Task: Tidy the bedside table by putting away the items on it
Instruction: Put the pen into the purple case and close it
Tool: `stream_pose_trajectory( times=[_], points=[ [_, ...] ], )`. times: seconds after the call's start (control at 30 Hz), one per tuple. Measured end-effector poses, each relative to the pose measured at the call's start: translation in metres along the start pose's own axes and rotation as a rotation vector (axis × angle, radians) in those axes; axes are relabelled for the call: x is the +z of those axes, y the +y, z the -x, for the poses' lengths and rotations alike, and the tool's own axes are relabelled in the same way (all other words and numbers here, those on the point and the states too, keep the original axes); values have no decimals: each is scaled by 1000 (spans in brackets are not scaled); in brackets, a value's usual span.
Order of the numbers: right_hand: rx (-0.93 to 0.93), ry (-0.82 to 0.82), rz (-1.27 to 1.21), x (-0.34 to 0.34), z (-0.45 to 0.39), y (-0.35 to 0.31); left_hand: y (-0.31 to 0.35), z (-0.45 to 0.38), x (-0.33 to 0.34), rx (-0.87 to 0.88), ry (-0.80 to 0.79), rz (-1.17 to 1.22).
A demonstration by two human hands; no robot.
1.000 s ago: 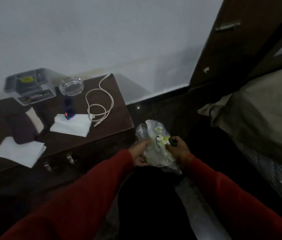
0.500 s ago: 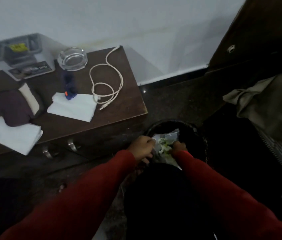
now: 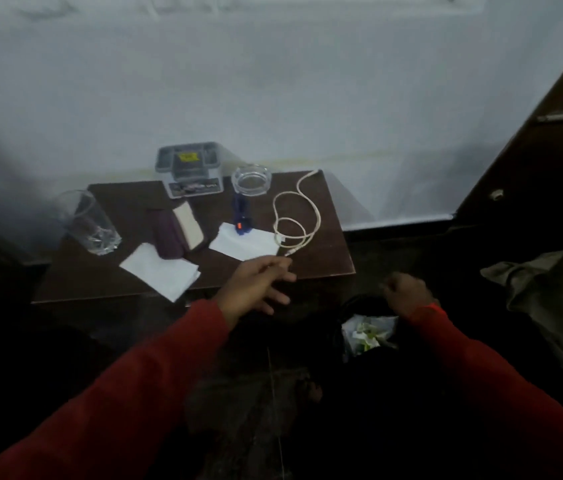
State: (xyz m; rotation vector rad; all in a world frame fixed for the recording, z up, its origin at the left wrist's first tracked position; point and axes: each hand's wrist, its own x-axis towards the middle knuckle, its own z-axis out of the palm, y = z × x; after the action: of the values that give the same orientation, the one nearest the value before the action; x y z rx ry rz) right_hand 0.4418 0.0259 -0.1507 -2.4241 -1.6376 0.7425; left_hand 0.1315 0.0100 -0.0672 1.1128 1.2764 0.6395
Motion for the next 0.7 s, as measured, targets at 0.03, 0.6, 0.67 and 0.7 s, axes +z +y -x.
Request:
stream_pose_trajectory(
  times=[0.03,0.6,0.67,0.7],
  points=[
    [-47,63,-45,-14,2,-20,7,8,-14,16,56,50],
    [-622,256,6,45,7,-271,-24,-2,-171,262,797,-201],
    [-583,284,11,58,1,-280,-23,-17,-181,196,804,-279],
    [-568,290,20,64,-2,-284,-24,-25,-185,141,793,-292]
  ],
)
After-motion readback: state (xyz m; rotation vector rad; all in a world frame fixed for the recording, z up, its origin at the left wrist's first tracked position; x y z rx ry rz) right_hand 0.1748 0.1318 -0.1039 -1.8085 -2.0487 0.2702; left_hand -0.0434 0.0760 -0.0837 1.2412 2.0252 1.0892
